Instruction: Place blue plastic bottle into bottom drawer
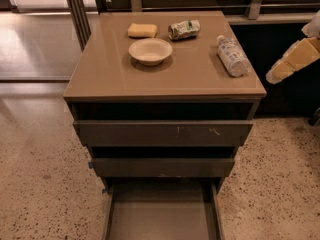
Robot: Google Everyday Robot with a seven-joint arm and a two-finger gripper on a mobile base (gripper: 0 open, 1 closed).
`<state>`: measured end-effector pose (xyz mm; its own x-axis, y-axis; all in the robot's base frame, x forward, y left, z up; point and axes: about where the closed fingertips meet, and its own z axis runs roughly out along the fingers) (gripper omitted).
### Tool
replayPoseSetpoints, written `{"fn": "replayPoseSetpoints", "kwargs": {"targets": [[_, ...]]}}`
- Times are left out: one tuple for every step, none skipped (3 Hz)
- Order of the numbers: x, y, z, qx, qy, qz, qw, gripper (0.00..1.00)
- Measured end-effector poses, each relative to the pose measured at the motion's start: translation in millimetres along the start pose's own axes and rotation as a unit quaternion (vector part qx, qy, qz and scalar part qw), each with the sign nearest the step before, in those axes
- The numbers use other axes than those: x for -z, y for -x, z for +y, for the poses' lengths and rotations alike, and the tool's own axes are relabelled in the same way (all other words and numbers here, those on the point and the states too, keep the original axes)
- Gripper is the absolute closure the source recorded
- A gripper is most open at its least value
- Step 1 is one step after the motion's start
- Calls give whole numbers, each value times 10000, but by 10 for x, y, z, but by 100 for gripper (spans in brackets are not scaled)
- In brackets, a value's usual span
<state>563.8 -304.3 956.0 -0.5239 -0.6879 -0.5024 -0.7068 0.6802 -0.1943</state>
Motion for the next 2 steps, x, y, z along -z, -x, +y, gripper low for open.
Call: {"fn": "replayPoseSetpoints", "kwargs": {"targets": [[-404, 151, -353, -242, 82, -59, 9997, 0], [-871, 377, -570, -299, 268, 14, 9992, 0]]}}
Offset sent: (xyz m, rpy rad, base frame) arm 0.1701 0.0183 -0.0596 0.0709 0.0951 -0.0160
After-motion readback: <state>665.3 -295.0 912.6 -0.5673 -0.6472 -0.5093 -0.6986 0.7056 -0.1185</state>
